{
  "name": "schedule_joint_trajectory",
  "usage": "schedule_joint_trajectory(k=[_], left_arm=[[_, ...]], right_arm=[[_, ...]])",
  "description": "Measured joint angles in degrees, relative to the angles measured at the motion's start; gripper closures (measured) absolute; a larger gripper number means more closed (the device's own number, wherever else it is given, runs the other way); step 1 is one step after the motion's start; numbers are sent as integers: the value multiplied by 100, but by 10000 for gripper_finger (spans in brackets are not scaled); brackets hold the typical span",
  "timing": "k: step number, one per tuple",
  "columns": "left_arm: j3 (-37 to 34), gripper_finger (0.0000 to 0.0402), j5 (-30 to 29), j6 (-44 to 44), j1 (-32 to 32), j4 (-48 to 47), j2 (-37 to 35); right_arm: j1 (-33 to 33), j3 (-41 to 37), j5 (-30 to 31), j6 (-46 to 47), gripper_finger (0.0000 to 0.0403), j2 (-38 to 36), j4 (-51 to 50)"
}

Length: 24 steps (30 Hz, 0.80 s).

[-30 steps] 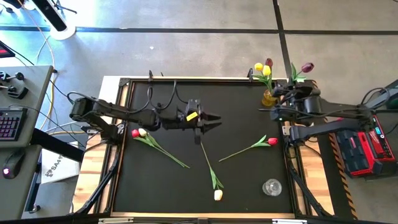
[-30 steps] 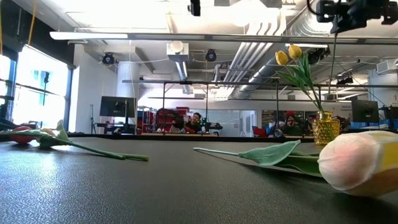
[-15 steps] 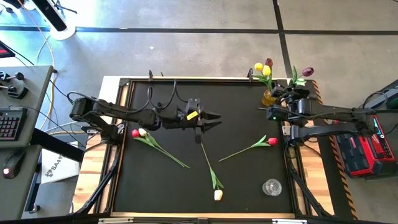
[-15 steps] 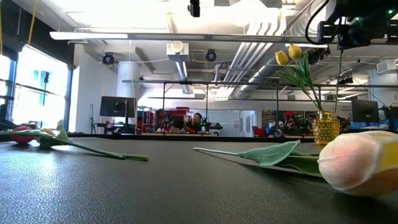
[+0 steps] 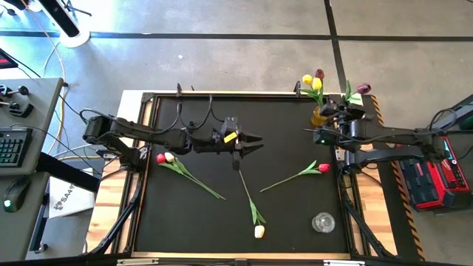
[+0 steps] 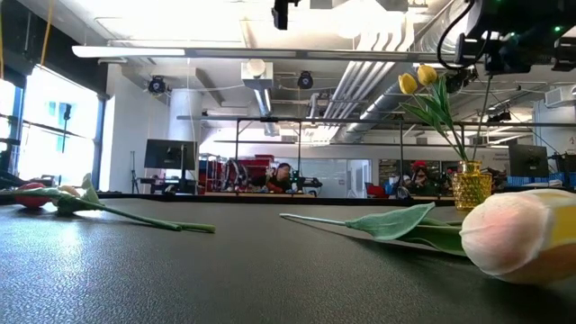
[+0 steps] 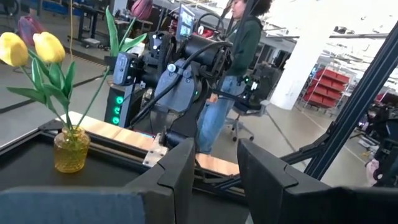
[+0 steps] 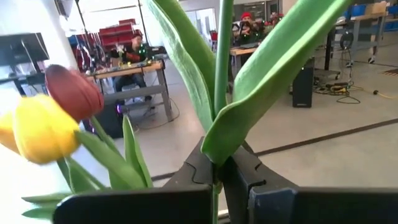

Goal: Sort flowers into vase by color
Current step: Put the dark red flower into the yellow vase

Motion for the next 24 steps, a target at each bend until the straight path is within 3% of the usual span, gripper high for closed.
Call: schedule_joint_trajectory(k=[10,15,24], left_arm=[[0,291,-2,-2,11,2,0],[0,291,-4,-2,11,2,0],[0,291,-37,-52,11,-28,0]], right_arm=[[0,-181,-336,-40,379,-2,-17],[0,-181,-605,-190,331,-50,-12],[0,123,-1309,-1368,241,-122,66]])
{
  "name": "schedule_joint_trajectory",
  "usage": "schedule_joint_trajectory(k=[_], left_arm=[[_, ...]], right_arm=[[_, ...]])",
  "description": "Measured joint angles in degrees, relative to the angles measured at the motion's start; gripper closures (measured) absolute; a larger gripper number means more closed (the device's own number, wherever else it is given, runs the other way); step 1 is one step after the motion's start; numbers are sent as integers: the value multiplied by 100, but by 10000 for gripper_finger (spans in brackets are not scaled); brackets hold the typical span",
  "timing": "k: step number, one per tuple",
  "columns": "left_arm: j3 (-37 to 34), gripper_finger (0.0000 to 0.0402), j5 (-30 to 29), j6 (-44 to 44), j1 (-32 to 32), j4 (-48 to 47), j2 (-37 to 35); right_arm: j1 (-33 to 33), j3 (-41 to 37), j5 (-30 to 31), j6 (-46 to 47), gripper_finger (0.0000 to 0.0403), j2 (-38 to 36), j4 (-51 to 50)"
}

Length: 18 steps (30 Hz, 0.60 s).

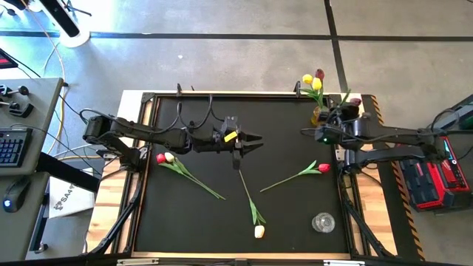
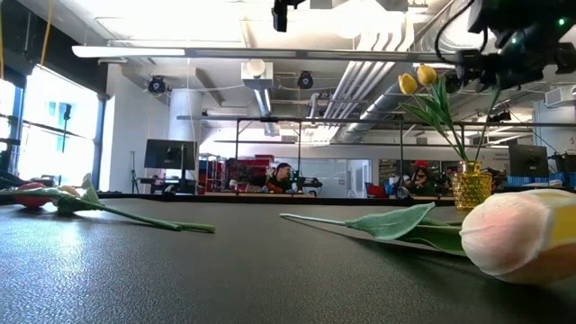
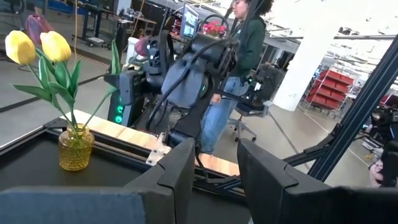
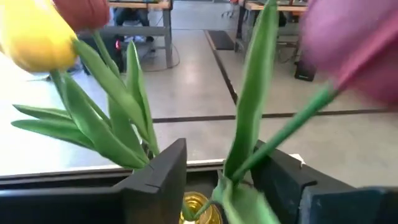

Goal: Sort flowers into vase by color
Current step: Put the dark red flower into the yellow vase, then put the right red flower into the transparent vase

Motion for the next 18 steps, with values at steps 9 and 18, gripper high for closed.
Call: schedule_joint_trajectory(k=[9,18], left_arm=[[0,291,-6,-3,0,1,0],[-2,291,-13,-3,0,1,0]], right_arm=[[0,1290,-35,-1993,249,-2,461],[0,2761,-646,-3262,249,-4,615]])
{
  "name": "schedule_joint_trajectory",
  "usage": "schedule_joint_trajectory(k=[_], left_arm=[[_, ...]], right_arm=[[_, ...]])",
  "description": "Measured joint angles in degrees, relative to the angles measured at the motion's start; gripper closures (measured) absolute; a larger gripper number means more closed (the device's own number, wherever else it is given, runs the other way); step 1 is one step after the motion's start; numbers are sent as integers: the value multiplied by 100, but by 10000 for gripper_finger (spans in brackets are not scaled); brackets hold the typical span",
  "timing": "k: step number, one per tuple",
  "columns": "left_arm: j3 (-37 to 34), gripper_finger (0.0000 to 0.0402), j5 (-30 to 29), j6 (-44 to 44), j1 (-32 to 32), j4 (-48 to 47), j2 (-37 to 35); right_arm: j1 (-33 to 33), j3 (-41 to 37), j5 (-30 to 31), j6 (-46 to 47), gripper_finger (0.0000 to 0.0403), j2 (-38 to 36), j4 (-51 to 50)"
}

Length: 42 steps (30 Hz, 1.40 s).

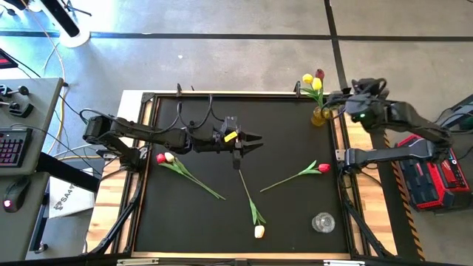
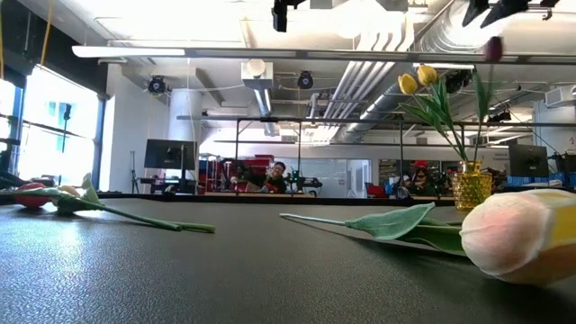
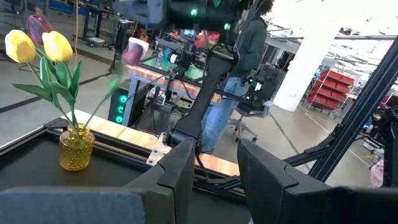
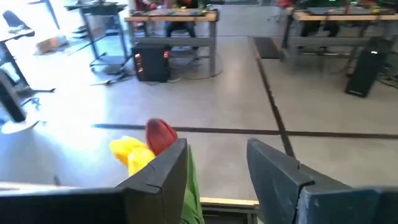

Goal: Sort flowers into vase by color
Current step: Put the right red flower into the transparent vase

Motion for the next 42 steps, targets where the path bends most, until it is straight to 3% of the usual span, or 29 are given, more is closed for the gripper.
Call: schedule_joint_trajectory(k=[4,10,19,23,29,33,40,42], left_arm=[[2,291,-2,3,4,-1,0],[1,291,-2,4,3,-12,0],[-7,291,-96,-41,59,-1205,154],[-7,291,-55,-387,79,-1646,323],[-5,291,349,-800,75,-2341,446],[-4,291,514,-766,35,-2921,450],[-8,291,514,256,-135,-4740,453],[-66,291,516,496,-191,-4856,455]], right_arm=[[0,276,-328,-636,249,0,122],[2,381,-1102,-345,249,0,155],[14,215,-4325,-848,265,216,1312],[112,215,-5016,-695,279,426,1758],[519,213,-5240,-146,299,856,1835],[1010,213,-4882,296,315,1149,2126],[2100,213,-4235,1324,345,1792,2605],[2366,213,-4146,1749,351,2031,2562]])
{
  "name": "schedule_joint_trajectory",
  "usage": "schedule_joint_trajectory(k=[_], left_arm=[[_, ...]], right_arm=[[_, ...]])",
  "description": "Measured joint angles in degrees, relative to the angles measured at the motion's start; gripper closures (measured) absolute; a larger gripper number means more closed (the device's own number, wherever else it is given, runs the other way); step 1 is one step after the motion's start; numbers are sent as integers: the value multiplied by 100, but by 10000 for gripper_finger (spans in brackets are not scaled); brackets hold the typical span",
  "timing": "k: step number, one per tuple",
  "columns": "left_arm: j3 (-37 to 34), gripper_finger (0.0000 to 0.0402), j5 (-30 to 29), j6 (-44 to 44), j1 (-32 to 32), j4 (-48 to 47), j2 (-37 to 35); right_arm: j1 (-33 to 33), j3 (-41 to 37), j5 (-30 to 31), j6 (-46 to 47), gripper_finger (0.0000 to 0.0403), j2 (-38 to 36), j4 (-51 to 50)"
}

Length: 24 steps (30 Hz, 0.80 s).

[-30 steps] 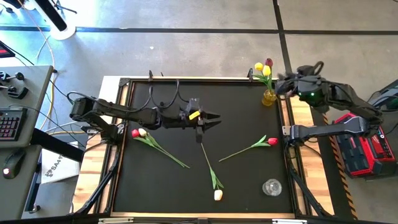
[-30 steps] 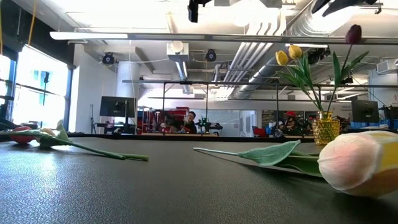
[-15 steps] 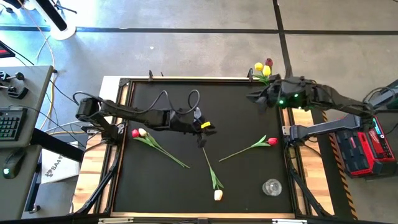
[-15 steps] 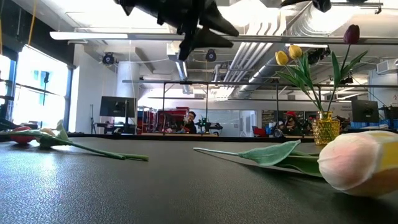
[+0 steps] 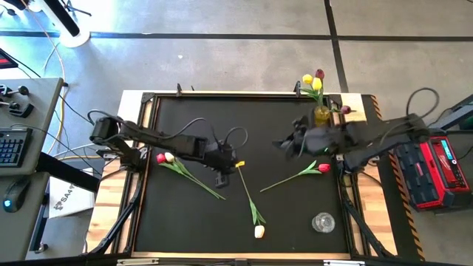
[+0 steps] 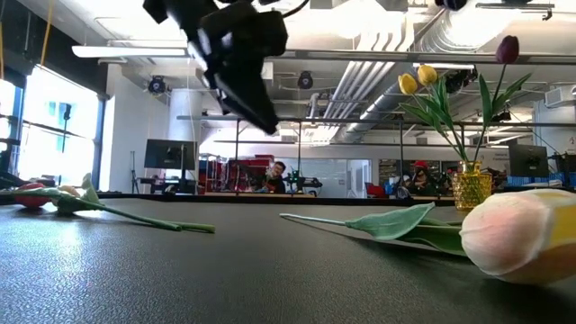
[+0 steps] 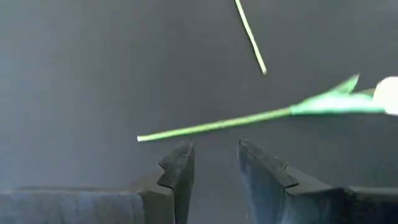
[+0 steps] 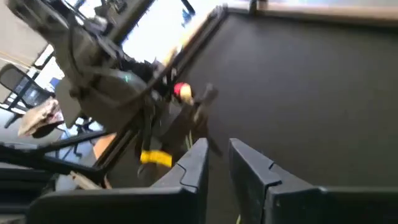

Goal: Sort flowers into vase by color
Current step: Put the right red flower into the transparent vase

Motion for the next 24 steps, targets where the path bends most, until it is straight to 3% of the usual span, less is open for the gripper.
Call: schedule_joint_trajectory(k=[6,10,15,19,24], left_arm=[[-80,291,53,259,-194,-7,2],[-80,291,66,259,-275,-25,2],[-80,291,68,219,-296,-3,2],[-80,291,68,112,-290,23,2],[-80,291,127,9,-386,-16,2]], right_arm=[[598,0,-3,1444,355,757,-122],[831,0,-168,2975,355,1245,-927],[1024,-4,-1002,4787,354,1887,-2271],[1022,-4,-1859,5452,354,2393,-2956],[890,-7,-2113,5568,354,2874,-2995]])
